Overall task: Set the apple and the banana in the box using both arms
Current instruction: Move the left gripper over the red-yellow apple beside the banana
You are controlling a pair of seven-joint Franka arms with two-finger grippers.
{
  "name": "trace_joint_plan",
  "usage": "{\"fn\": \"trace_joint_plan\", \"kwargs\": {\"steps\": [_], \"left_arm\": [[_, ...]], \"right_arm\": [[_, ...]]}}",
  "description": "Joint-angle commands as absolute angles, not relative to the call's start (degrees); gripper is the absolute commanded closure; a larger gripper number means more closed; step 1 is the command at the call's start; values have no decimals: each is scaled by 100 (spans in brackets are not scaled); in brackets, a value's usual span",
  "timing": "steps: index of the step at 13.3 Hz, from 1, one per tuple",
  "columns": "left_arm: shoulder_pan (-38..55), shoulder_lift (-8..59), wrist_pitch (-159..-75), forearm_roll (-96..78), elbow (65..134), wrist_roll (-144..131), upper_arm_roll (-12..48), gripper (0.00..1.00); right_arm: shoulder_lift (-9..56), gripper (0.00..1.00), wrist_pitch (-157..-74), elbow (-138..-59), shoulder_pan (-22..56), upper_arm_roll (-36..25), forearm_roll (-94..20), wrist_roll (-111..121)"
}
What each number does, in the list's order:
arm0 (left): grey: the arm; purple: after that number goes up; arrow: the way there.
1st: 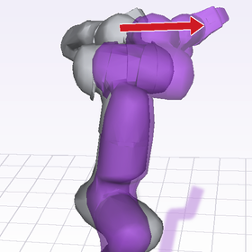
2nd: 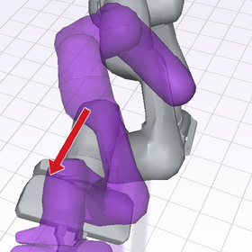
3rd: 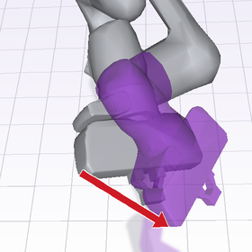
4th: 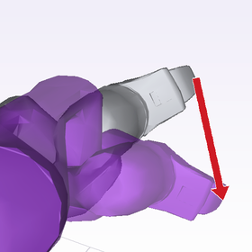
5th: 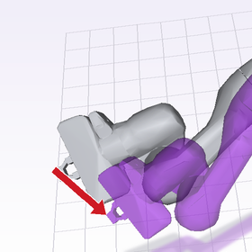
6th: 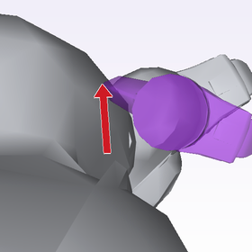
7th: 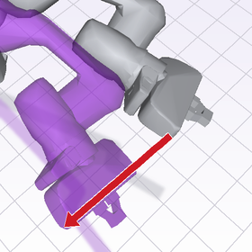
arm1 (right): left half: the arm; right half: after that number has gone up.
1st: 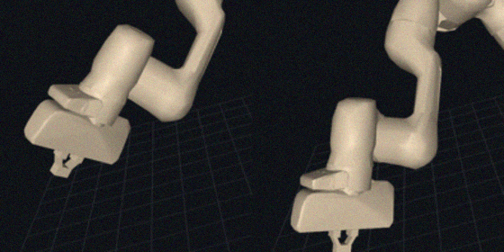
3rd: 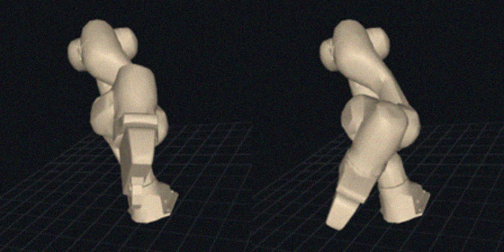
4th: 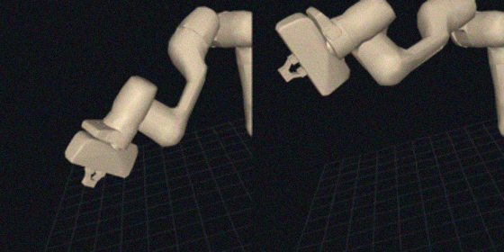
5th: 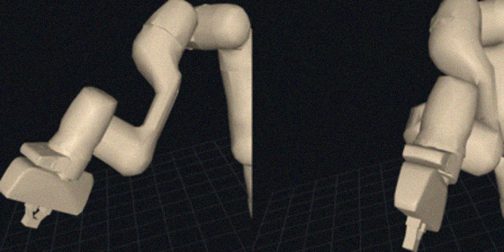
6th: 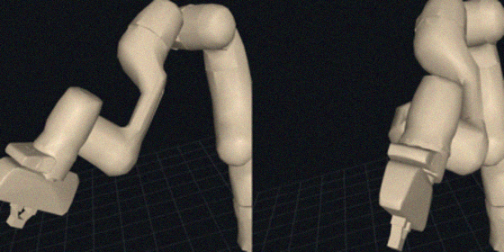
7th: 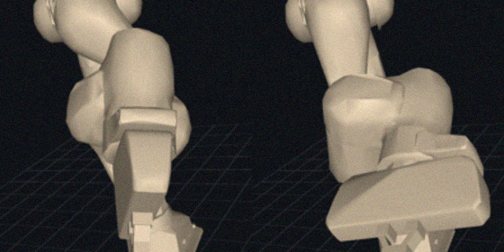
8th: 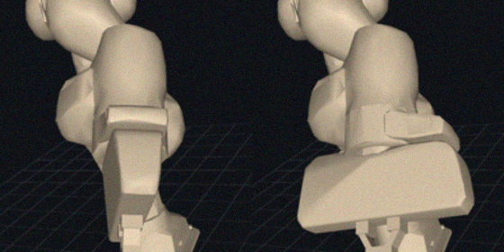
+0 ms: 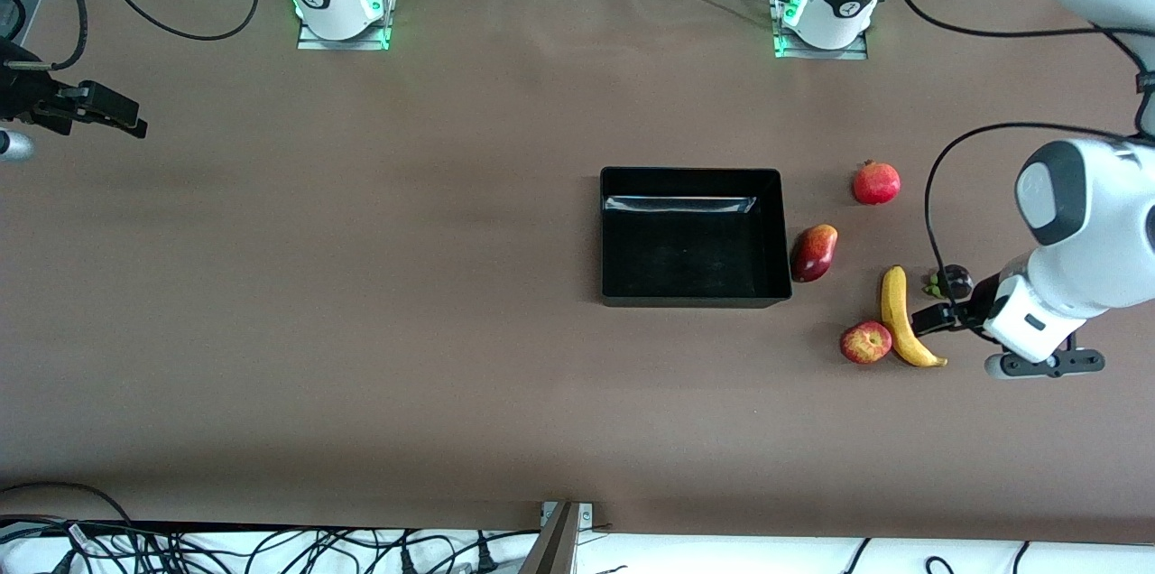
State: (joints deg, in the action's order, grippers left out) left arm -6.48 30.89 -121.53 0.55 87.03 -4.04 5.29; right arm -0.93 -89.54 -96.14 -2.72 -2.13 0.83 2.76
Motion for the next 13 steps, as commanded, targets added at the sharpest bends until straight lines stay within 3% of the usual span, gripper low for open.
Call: {"fn": "trace_joint_plan", "kwargs": {"steps": [1,5,13], "left_arm": [[-633,3488,-12541,176,8631,-535,510,0],[-519,3805,-12911,220,8683,-957,492,0],[-360,4008,-14262,220,9657,-1318,466,0]], "right_arm": [[26,0,-9017,-9299,-290,-342,123,325],[35,0,-8965,-9246,-299,-343,97,334],[26,0,-8938,-9237,-281,-325,53,325]]}}
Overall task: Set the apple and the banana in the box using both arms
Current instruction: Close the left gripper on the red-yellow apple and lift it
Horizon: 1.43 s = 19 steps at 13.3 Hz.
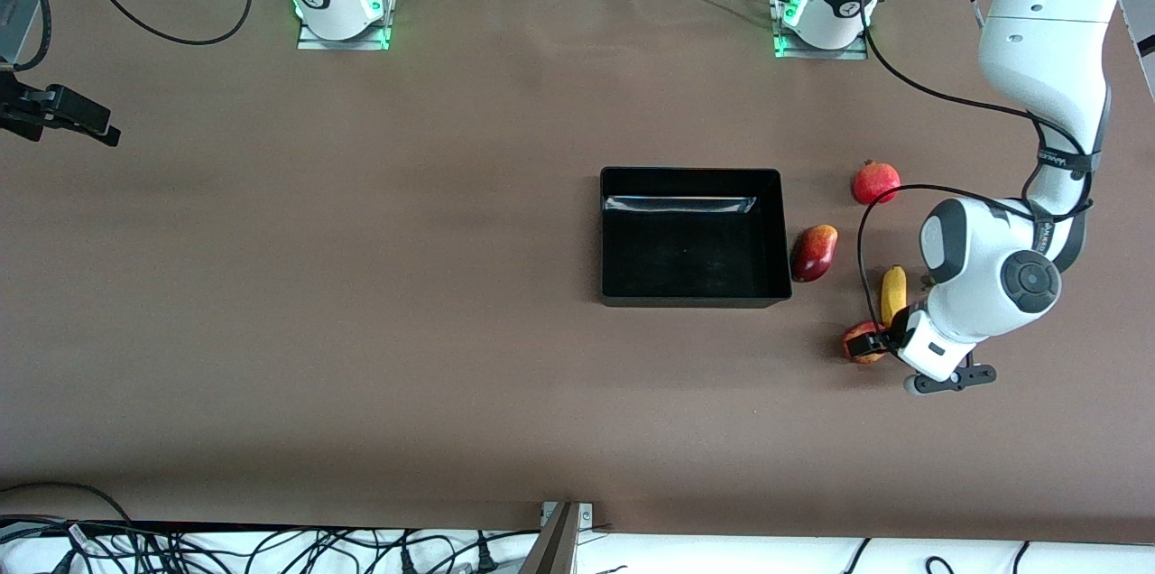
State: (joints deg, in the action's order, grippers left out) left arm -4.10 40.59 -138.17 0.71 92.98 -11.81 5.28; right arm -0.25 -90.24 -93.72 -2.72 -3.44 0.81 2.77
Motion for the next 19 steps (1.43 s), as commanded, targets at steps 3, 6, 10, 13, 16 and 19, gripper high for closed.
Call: {"fn": "trace_joint_plan", "kwargs": {"steps": [3,6,10,13,16,19], "left_arm": [[-360,4008,-14467,220,9800,-1362,422,0],[-360,4104,-14537,220,9791,-1371,378,0],[-308,4236,-14809,220,9800,-1450,369,0],[-229,4280,-14915,220,9800,-1634,299,0],[-220,4280,-14924,220,9800,-1819,299,55],[-211,4307,-15020,228,9817,-1819,299,84]], "right_arm": [[35,0,-8947,-9237,-264,-308,44,325],[35,0,-8947,-9229,-264,-308,53,343],[35,0,-8947,-9237,-264,-299,53,343],[35,0,-8939,-9237,-264,-299,44,343],[35,0,-8947,-9237,-264,-299,44,343],[35,0,-8938,-9237,-264,-299,44,343]]}}
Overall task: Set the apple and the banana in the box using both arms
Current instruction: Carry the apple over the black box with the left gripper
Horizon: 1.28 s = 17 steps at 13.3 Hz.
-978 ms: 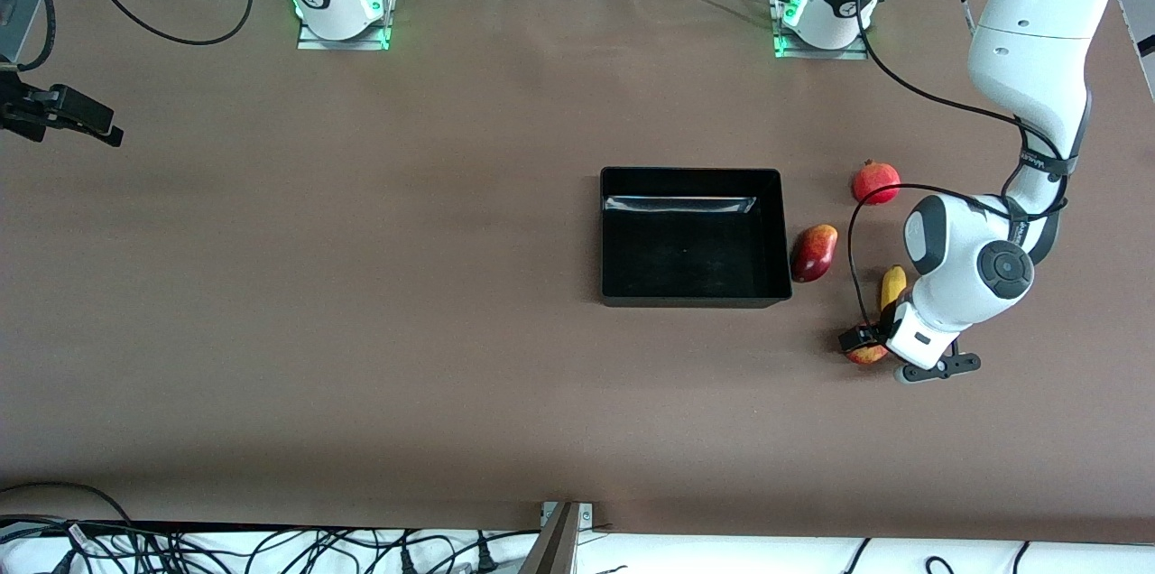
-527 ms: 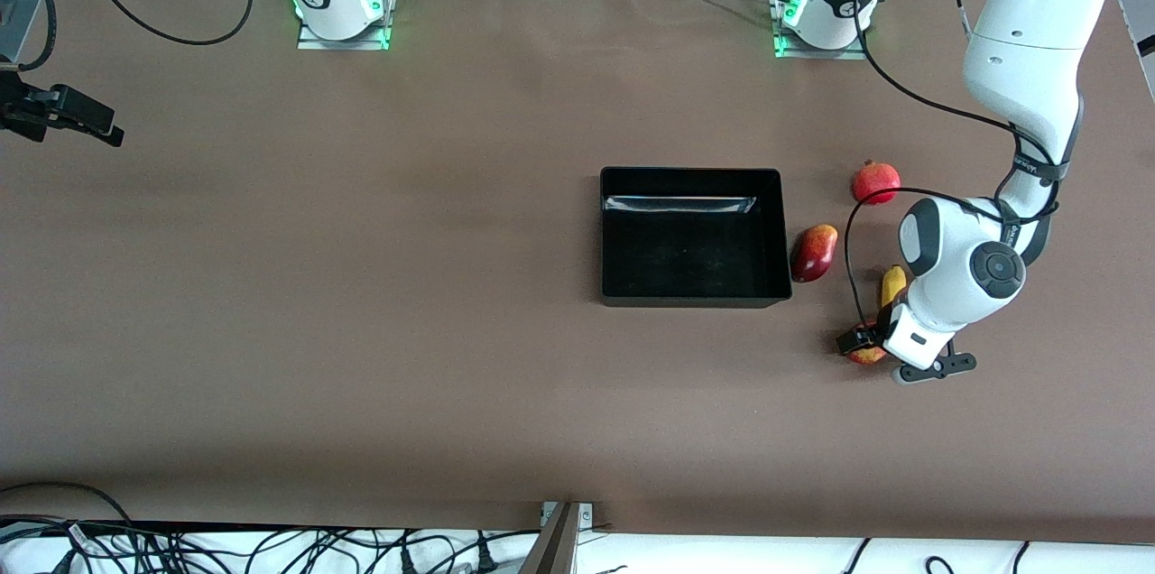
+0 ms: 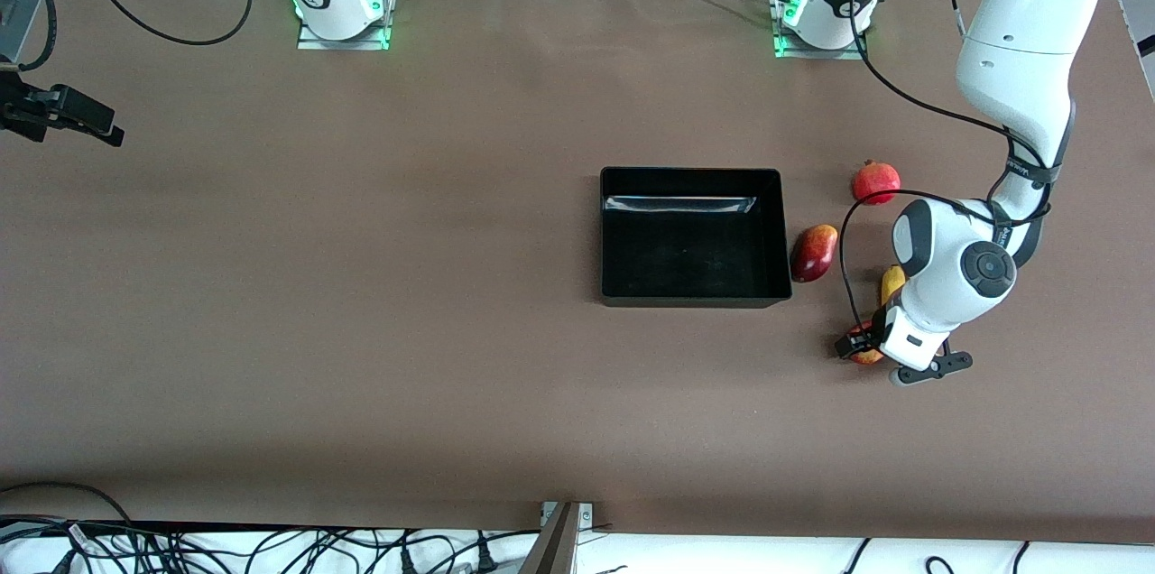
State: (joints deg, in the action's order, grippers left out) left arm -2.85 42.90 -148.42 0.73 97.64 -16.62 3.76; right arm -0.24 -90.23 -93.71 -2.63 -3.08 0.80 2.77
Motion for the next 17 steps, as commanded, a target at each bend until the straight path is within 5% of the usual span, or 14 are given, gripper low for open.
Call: {"fn": "trace_joint_plan", "kwargs": {"steps": [1,4,11,17], "left_arm": [[-211,4298,-15021,229,9852,-1828,308,95],[-176,4088,-14785,229,9853,-1968,299,100],[543,2445,-12149,228,9835,-2759,369,100],[1238,2399,-11856,220,10203,-3435,870,100]], "right_arm": [[35,0,-8938,-9237,-264,-299,44,343],[35,0,-8938,-9237,-264,-299,44,343],[35,0,-8938,-9237,-264,-299,44,343],[35,0,-8947,-9229,-264,-299,44,343]]}}
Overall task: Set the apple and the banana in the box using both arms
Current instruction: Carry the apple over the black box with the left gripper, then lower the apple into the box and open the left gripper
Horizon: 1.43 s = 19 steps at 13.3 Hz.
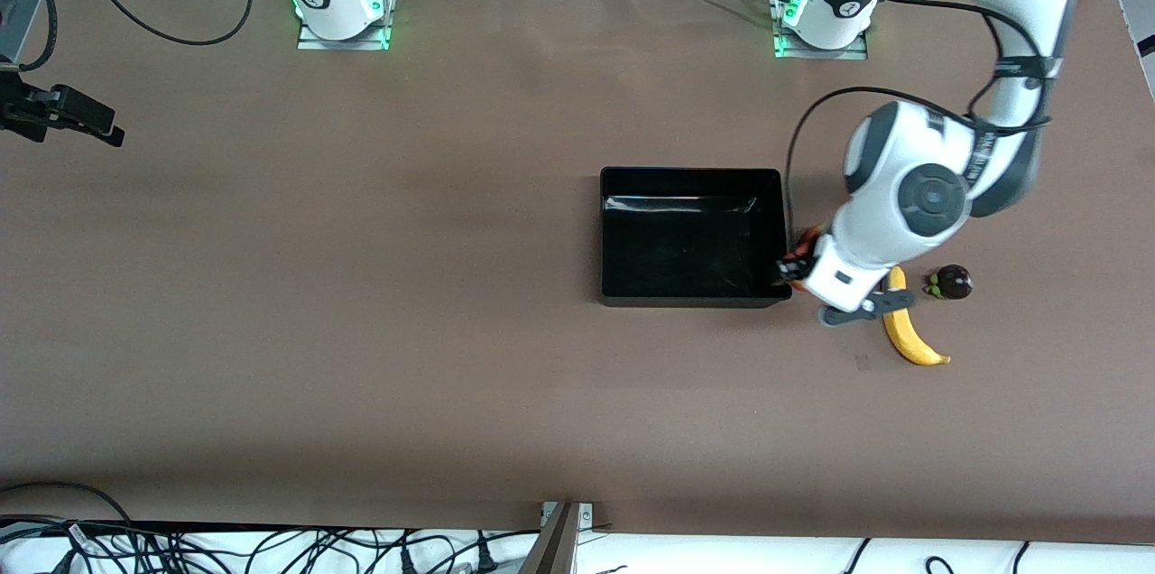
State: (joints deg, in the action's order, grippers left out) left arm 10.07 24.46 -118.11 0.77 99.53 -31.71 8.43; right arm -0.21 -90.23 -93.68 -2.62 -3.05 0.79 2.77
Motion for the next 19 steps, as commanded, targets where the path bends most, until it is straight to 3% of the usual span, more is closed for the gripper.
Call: {"fn": "trace_joint_plan", "kwargs": {"steps": [1,8,19], "left_arm": [[1344,2426,-11891,211,10239,-3637,870,100],[1766,2628,-13173,106,10854,-4823,1107,100],[1934,3014,-13807,105,11188,-5062,1582,100]], "right_arm": [[35,0,-8947,-9237,-264,-299,44,343],[35,0,-8947,-9237,-264,-299,44,343],[35,0,-8938,-9237,-264,-299,44,343]]}}
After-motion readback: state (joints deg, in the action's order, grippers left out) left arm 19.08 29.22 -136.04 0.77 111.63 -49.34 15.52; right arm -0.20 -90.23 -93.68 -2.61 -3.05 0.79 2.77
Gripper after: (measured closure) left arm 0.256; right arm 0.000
